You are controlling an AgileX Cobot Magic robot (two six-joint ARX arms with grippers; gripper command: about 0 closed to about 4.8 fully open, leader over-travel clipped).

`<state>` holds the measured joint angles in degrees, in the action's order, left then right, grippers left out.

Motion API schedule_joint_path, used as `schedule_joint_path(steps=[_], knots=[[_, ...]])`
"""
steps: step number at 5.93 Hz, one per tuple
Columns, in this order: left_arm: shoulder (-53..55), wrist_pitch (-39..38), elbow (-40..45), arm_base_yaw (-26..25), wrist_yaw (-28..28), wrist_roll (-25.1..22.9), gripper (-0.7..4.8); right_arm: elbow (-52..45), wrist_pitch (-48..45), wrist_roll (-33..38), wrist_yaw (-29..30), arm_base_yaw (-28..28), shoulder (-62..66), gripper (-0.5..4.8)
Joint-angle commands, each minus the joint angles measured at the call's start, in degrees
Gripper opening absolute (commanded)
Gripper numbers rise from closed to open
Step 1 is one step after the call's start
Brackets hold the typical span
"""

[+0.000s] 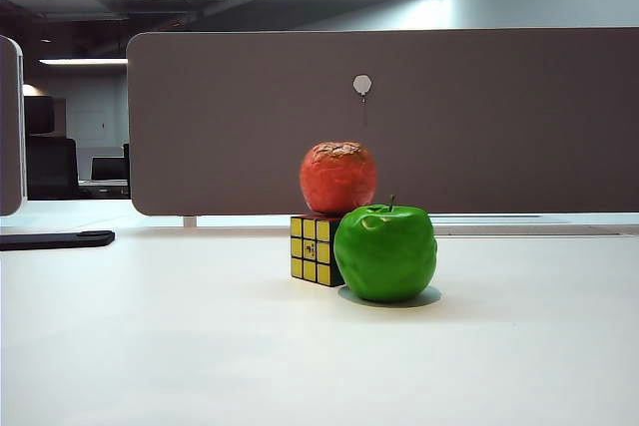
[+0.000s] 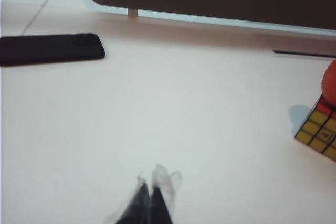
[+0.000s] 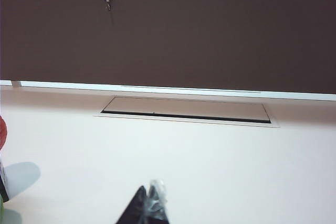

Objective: Move all the fruits on the tabletop near the face of the Rubik's cube that has the color most similar to each fruit.

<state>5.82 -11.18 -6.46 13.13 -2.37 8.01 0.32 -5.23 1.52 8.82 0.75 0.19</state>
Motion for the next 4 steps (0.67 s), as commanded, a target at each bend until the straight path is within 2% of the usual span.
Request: schedule_joint_path(steps=[1,2,3,4], knots=[[0.00,5.53,3.26,-0.02,-0.70,-3.30,-0.05,-0.24,-0.87,0.22,0.11,0.00,-0.07,-0.01],[0.00,5.77,3.26,-0.04,-1.70,-4.57,-0.06,-0.24,-0.77,0.22,0.11,0.00,-0.07,-0.01],[-0.04,8.68,3.21,-2.82,-2.73,-4.61,-0.06,-0.24,-0.57,0.22,0.11,0.00,-0.07,-0.01],[-0.02,9.57,3.28,-9.49,4.63,-4.61,-0.06,-0.24,-0.52,0.22,0.11,0.02,-0.07,-0.01]])
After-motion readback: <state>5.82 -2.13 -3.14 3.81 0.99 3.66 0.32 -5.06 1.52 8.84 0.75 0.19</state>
